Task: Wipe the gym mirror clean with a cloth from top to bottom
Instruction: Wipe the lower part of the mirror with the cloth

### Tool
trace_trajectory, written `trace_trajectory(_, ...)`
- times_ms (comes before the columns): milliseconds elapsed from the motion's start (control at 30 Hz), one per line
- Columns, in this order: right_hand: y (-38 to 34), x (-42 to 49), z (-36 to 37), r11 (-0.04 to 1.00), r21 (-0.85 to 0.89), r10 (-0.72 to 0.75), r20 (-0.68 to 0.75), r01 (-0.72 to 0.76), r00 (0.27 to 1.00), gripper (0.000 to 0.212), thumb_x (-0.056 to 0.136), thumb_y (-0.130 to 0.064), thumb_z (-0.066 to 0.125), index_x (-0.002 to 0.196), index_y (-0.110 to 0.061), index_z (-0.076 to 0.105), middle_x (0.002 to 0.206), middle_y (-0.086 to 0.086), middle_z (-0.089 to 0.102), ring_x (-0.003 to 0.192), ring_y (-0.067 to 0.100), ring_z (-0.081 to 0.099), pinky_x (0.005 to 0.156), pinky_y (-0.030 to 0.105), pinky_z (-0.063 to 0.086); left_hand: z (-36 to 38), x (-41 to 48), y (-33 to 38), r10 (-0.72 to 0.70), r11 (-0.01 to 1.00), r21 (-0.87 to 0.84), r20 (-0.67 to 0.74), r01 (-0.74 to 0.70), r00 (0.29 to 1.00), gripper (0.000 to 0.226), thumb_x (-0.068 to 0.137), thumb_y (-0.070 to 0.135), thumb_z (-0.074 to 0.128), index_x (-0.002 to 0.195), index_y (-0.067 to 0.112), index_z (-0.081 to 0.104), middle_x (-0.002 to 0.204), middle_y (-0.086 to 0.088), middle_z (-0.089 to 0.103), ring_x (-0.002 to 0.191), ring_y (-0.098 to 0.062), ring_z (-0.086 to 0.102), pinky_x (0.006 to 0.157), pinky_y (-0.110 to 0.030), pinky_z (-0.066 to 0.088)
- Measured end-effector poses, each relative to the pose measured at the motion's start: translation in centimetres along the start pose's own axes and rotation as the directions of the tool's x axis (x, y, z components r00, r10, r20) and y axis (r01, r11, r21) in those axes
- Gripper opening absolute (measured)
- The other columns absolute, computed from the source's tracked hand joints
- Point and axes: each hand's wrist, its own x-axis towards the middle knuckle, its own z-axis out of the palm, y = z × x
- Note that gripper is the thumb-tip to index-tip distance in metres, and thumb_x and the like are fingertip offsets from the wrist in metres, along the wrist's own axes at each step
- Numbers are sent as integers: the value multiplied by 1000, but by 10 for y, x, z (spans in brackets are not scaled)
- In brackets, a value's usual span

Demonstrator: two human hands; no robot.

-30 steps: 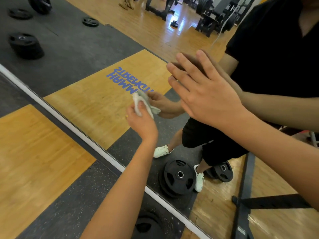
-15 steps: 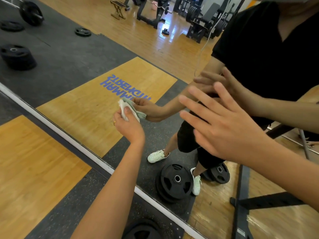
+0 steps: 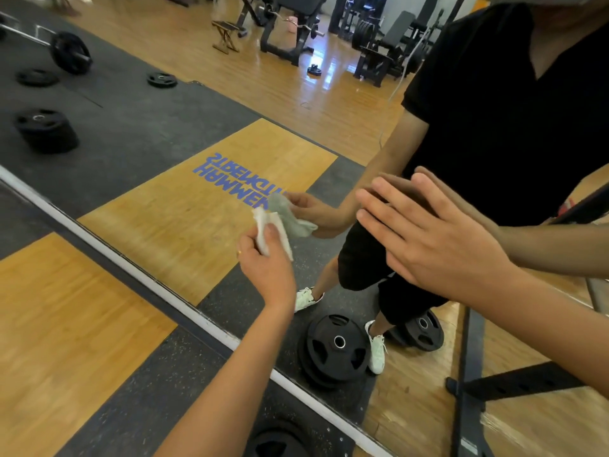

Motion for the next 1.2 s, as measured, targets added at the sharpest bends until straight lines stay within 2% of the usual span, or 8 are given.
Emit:
trace_trajectory(233,1,3,-7,1000,-15,16,-95,-18,995,65,97,-38,49,153,-5,43,167,19,27,156,38,21,125,60,8,30,-57,-3,-43,997,-65,-14,42,999,11,98,29,65,94,20,60,98,-10,65,87,-22,61,75,-32,49)
trace_trajectory(367,0,3,-7,998,-56,14,-108,-21,994,59,100,-33,35,151,-6,46,166,18,30,155,38,23,125,60,12,31,-39,-11,-310,949,-107,-161,296,937,22,100,27,63,81,28,51,90,0,62,87,-26,63,80,-43,53)
trace_trajectory(533,-1,1,-5,997,-73,3,-93,-10,996,61,100,-30,20,150,-8,48,165,16,33,155,37,25,125,60,18,35,-49,3,-75,996,-62,-67,71,995,13,95,32,63,86,35,55,93,2,65,93,-27,63,78,-40,52)
trace_trajectory(667,0,-1,-3,999,-46,-17,-61,14,998,67,101,-23,3,152,-9,44,167,19,27,156,40,19,126,62,11,35,-25,2,-312,950,-95,-197,298,930,21,100,26,63,81,22,53,90,-5,66,86,-29,66,78,-47,55)
trace_trajectory(767,-1,-1,-4,1000,-22,0,-42,-1,999,61,103,-27,15,153,-8,43,168,20,24,157,40,17,126,62,7,28,-18,2,-325,946,-84,-178,314,929,19,99,25,64,83,20,55,88,-6,66,80,-25,63,79,-48,55)
trace_trajectory(933,1,-3,-5,1000,-23,16,-64,-17,998,62,101,-37,44,154,-6,41,169,19,22,157,39,16,126,61,5,25,-48,1,-232,966,-117,2,230,973,7,95,29,68,91,25,64,106,-12,69,96,-27,67,83,-41,55)
trace_trajectory(1033,2,-2,-7,1000,15,9,-47,-9,999,64,101,-38,48,156,-6,40,170,20,18,158,38,11,126,60,5,24,-35,-5,-293,947,-158,-56,281,955,11,98,23,68,99,12,67,106,-11,71,92,-20,68,78,-32,56)
trace_trajectory(1200,1,-4,-6,999,-29,19,-13,-19,1000,65,103,-39,48,158,-6,35,170,19,15,158,38,8,126,60,7,23,-17,-9,-425,892,-216,-100,397,900,18,100,22,67,85,27,58,93,4,68,79,-3,64,64,-12,50)
